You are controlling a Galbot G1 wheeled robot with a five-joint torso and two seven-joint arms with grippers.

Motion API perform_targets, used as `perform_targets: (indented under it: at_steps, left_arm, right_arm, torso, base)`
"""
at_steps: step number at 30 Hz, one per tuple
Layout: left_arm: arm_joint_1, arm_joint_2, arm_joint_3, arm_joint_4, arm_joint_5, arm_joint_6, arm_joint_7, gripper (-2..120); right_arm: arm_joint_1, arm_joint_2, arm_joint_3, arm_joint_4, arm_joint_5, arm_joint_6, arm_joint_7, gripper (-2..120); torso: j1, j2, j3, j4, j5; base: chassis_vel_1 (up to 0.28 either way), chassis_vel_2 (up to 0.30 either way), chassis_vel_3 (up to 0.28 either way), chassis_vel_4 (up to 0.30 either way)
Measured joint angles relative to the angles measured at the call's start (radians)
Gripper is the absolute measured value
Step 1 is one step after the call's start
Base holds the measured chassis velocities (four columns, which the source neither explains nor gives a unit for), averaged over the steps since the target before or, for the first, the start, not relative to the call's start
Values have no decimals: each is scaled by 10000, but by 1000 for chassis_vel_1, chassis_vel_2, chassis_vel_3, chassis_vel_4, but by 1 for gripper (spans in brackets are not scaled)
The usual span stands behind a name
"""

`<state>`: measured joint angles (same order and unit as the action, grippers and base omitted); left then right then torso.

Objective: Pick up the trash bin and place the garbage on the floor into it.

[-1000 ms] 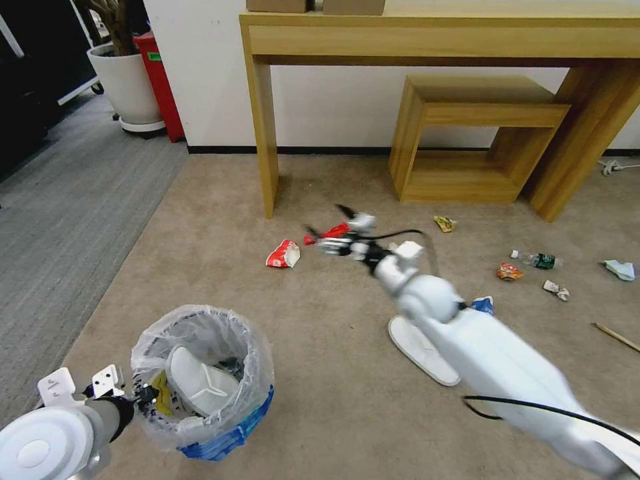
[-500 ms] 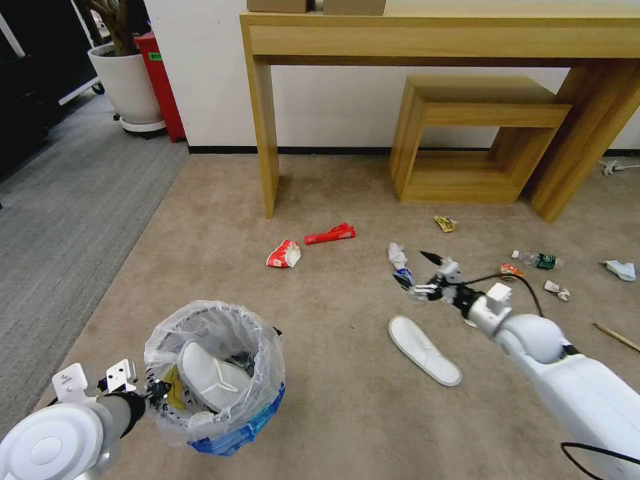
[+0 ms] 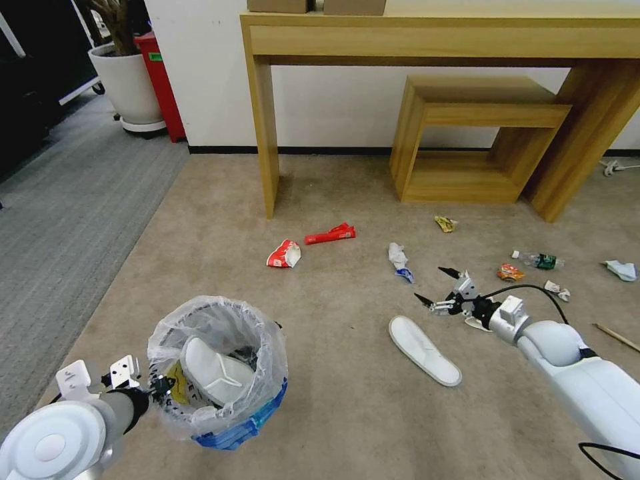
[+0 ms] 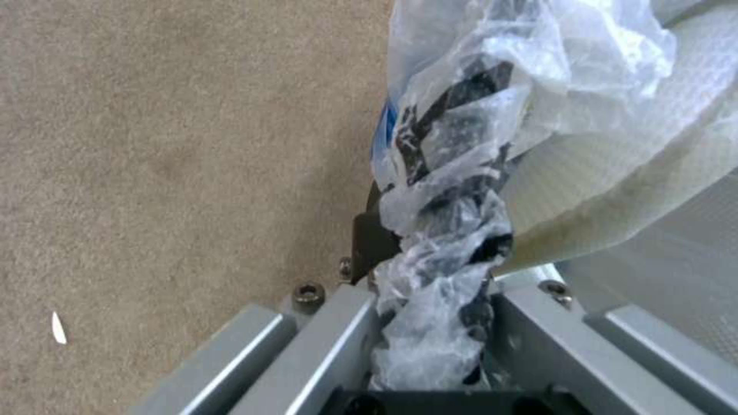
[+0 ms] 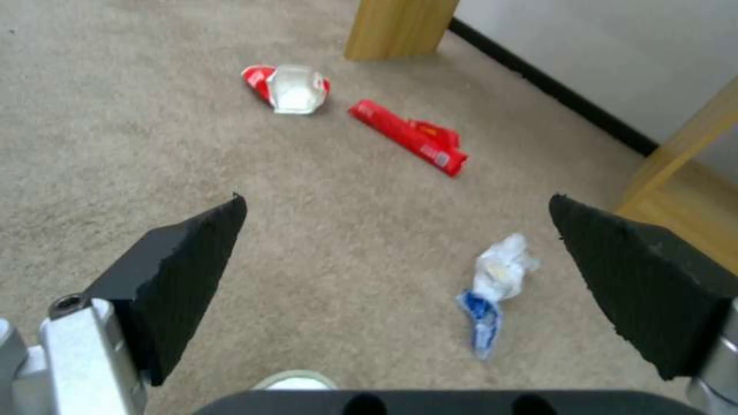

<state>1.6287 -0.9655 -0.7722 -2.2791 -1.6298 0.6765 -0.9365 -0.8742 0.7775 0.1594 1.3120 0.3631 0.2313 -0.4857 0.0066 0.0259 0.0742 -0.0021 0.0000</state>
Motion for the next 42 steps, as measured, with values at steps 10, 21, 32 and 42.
perform_targets:
  at_steps: [10,21,32,42]
  left_arm:
    - [121,-118,-91,55,122,-8,26,0]
    - [85,-199,3,295,370,-10,140,0]
    - [30,-214,154,454,519,-23,210,0]
    - [182,-270,120,416,621,-23,250,0]
  right_arm:
    - [1256,980,-930,-2235,-674,234,52,100]
    - [1464,1169,-1472,-2932,-760,-1274,1307,100]
    - [1436,1814,-1850,-4039,-582,-2004,1877,100]
    - [1160,2419,-1803,-4591,-927,-1962,2028,100]
  torso:
    - [-1,1,0,0,-2]
    - [0,0,0,-1,0]
    - [-1,0,0,-1,1]
    - [-1,0,0,-1,0]
  base:
    - [0,0,0,0]
    - [0,0,0,0]
    - [0,0,0,0]
    - [0,0,0,0]
